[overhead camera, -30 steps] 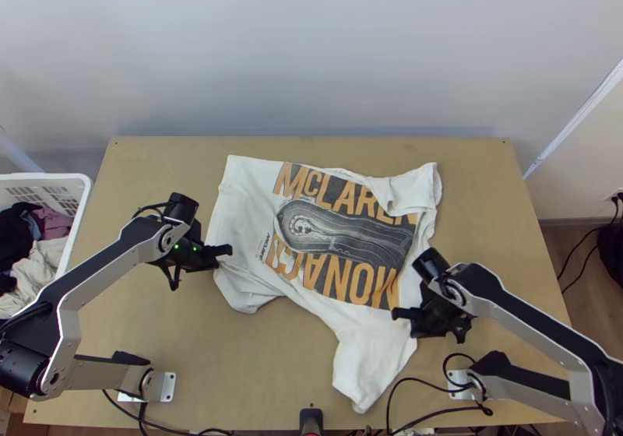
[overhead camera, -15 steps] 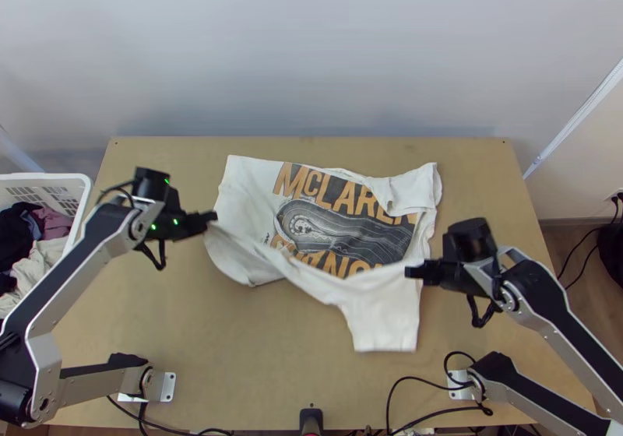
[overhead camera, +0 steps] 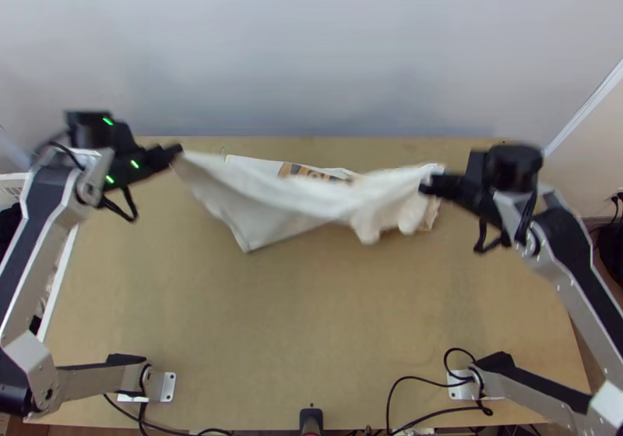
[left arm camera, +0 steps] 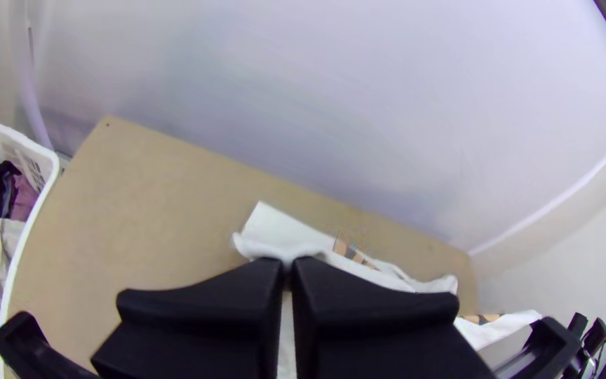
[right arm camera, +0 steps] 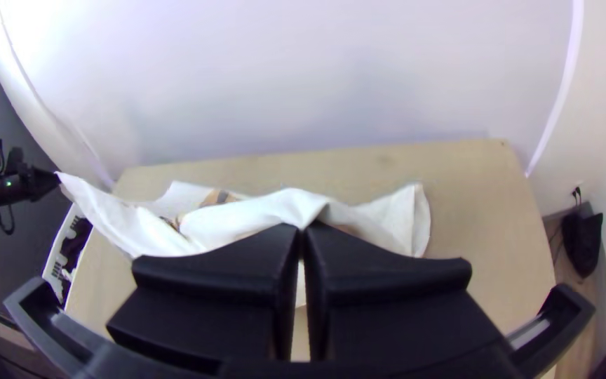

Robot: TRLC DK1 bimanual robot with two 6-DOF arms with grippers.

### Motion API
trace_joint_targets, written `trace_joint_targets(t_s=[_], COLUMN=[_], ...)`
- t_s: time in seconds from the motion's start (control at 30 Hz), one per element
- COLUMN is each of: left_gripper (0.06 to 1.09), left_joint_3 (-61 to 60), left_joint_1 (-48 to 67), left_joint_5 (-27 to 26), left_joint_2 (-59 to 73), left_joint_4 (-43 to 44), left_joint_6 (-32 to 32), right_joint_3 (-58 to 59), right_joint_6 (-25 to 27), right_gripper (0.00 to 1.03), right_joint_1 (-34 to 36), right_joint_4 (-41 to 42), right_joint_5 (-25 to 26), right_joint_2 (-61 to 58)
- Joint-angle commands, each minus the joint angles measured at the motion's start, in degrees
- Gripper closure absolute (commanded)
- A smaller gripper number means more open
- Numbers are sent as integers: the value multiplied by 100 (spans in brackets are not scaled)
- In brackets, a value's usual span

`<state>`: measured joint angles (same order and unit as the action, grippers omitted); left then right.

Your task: Fold the t-shirt

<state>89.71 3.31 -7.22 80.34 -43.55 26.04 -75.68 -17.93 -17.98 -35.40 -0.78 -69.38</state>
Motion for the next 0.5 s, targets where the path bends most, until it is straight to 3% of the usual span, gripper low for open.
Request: trace_joint_targets(t_s=[0.0,0.33,0.47], left_gripper=[105,105,105], left_joint_3=[987,3571,3931], left_joint_1=[-349,-560,-560], left_joint_5=[72,195,353], left_joint_2=[281,1186,1292], left_joint_4=[22,31,637], left_joint_6=[-196,-609,-662], right_joint_3=[-834,-3163,-4183], right_joint_6=[361,431,440], right_gripper=[100,100,100], right_joint_1=[242,277,260], right_joint_4=[543,1386,1571], right_joint_5=[104,280,350], right_joint_2=[-392,-1701,-2272])
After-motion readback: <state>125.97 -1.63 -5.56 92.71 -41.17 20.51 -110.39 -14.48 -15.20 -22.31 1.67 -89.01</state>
